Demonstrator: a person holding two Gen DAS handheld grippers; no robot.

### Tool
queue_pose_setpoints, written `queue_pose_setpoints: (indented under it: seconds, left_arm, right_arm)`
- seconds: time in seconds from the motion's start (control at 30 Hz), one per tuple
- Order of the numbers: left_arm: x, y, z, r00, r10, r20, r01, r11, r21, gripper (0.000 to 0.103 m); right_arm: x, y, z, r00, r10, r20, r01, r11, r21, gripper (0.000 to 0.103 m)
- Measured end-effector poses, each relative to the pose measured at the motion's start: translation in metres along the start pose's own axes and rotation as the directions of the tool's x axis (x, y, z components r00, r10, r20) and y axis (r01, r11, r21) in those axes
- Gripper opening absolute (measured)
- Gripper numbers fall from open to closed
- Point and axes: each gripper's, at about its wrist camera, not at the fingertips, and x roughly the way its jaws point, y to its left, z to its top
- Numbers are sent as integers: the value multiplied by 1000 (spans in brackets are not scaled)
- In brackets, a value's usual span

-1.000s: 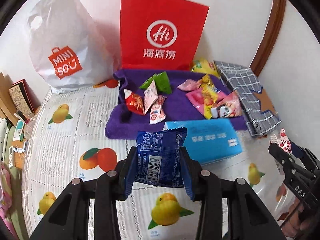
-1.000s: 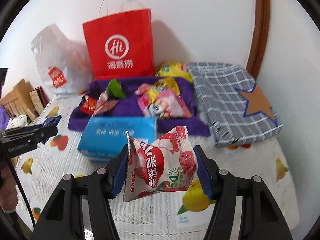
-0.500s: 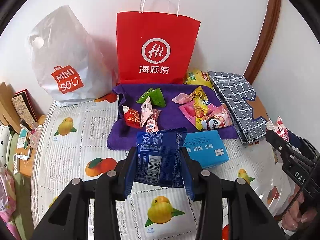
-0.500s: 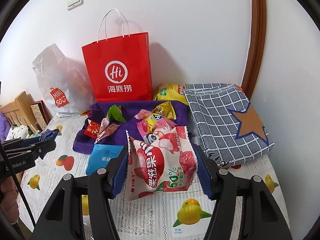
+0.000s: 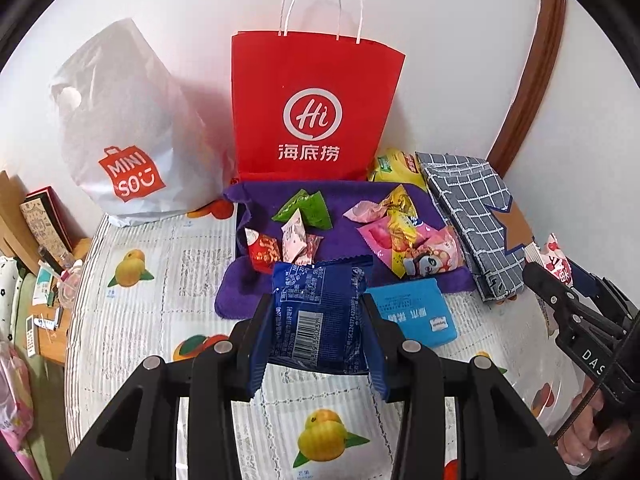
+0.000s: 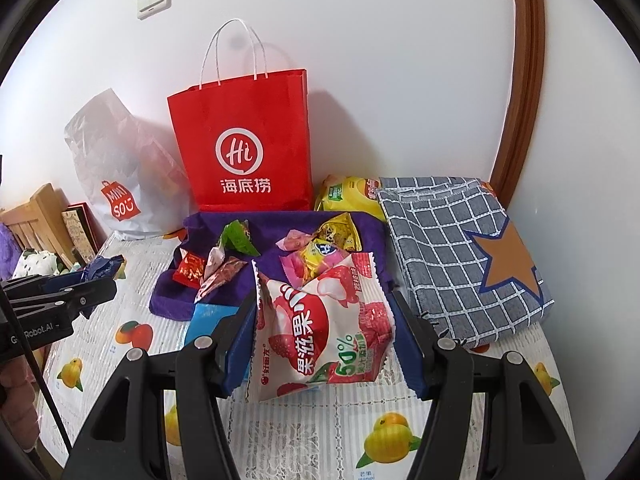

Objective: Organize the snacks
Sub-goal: 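Carry the fruit candy bag and blue packet with both grippers over the towel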

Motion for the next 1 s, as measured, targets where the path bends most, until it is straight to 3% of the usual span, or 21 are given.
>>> queue_pose_setpoints:
  seconds: [0.4, 1.0]
  left_arm:
    - [21, 3, 24, 1000, -28, 0, 28, 999, -24, 39]
    - [76, 7, 61, 1000, -11, -29, 11, 1000, -14, 40]
  right_arm:
    - [24, 1, 30, 1000, 3, -1, -3, 1000, -25, 61]
    - [105, -17, 66, 999, 30, -37, -29, 999, 28, 61]
